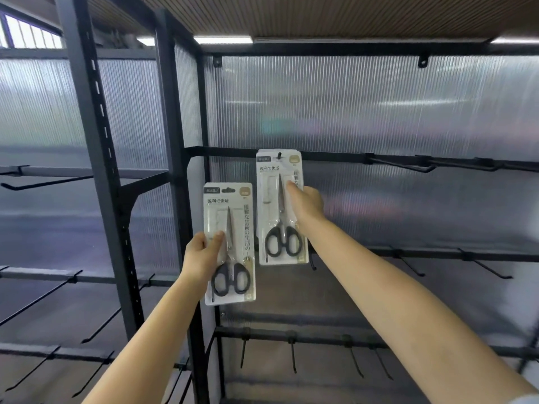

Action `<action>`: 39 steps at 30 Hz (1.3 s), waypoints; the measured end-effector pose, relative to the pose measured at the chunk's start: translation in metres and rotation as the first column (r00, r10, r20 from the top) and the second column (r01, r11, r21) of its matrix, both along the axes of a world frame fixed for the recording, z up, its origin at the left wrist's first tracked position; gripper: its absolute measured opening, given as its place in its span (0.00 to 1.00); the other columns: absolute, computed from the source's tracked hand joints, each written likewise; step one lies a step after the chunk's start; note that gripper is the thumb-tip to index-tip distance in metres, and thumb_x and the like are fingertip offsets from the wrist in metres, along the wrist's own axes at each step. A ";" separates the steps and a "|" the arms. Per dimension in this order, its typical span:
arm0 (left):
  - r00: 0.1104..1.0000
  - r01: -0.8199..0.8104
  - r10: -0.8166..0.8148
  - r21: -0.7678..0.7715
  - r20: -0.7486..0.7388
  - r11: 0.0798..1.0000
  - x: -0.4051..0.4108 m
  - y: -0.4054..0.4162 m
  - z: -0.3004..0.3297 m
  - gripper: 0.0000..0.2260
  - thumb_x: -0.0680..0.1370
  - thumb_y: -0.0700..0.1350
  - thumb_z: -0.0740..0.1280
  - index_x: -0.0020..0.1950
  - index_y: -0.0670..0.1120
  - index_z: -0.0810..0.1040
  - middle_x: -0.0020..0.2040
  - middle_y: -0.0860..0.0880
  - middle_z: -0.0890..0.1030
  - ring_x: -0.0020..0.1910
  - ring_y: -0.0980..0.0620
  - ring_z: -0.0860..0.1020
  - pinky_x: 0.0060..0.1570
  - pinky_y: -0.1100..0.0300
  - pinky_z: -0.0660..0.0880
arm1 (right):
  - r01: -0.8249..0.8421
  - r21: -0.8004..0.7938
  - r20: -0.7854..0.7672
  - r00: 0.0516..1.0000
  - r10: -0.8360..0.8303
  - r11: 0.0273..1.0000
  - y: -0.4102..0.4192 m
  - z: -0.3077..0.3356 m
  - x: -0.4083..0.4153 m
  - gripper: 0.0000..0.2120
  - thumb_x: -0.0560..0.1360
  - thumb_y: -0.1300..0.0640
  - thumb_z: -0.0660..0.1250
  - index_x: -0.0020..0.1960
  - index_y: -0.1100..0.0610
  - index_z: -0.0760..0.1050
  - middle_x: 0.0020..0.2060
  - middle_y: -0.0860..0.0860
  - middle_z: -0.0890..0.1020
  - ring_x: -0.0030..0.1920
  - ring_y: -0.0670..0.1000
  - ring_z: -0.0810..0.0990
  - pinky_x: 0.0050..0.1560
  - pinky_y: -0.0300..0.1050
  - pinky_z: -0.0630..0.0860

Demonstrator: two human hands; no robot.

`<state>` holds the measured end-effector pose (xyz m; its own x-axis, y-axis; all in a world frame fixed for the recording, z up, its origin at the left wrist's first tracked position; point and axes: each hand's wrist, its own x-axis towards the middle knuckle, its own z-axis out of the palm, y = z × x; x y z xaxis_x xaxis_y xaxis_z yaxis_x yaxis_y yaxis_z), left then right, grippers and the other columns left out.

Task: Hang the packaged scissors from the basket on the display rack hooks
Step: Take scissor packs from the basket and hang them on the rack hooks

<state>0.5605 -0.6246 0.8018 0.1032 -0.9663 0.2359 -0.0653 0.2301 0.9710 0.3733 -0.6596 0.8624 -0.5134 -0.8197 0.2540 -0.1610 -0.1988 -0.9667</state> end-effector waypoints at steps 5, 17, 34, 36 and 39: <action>1.000 0.010 -0.010 0.008 0.013 1.000 -0.005 -0.008 -0.002 0.14 0.80 0.46 0.62 0.36 0.47 0.65 0.32 0.51 0.68 0.30 0.55 0.68 0.30 0.66 0.64 | 0.024 0.065 -0.110 0.994 -0.016 0.998 -0.019 0.004 -0.005 0.18 0.78 0.48 0.59 0.52 0.63 0.76 0.44 0.55 0.79 0.45 0.54 0.77 0.43 0.43 0.70; 0.998 0.018 -0.020 0.025 0.058 1.000 -0.005 -0.029 -0.004 0.17 0.80 0.47 0.62 0.34 0.46 0.61 0.31 0.51 0.63 0.29 0.55 0.64 0.31 0.65 0.65 | 0.135 0.112 -0.279 0.955 -0.099 0.984 -0.041 0.000 -0.021 0.27 0.77 0.42 0.60 0.64 0.63 0.68 0.60 0.57 0.76 0.58 0.58 0.75 0.51 0.46 0.71; 0.960 0.280 -0.280 -0.030 0.004 0.959 -0.045 -0.018 -0.003 0.08 0.78 0.47 0.65 0.49 0.43 0.75 0.42 0.49 0.79 0.40 0.54 0.78 0.35 0.66 0.73 | -0.219 -0.103 -0.569 0.813 0.123 0.970 0.034 0.034 -0.026 0.09 0.74 0.60 0.68 0.40 0.52 0.68 0.41 0.56 0.78 0.42 0.57 0.78 0.42 0.52 0.79; 0.953 0.304 -0.304 -0.025 -0.007 0.952 -0.046 -0.017 -0.003 0.06 0.77 0.46 0.67 0.45 0.43 0.74 0.37 0.50 0.78 0.32 0.59 0.76 0.30 0.69 0.70 | -0.220 -0.133 -0.569 0.815 0.108 0.966 0.036 0.043 -0.028 0.09 0.75 0.61 0.67 0.40 0.54 0.68 0.41 0.57 0.76 0.40 0.54 0.76 0.33 0.42 0.79; 0.943 0.331 -0.331 -0.017 -0.031 0.944 -0.046 -0.016 -0.008 0.06 0.76 0.42 0.68 0.44 0.41 0.73 0.34 0.50 0.76 0.25 0.63 0.75 0.26 0.72 0.69 | -0.200 -0.173 -0.576 0.815 0.066 0.964 0.036 0.055 -0.032 0.09 0.75 0.61 0.67 0.40 0.54 0.68 0.42 0.58 0.76 0.40 0.53 0.76 0.29 0.36 0.77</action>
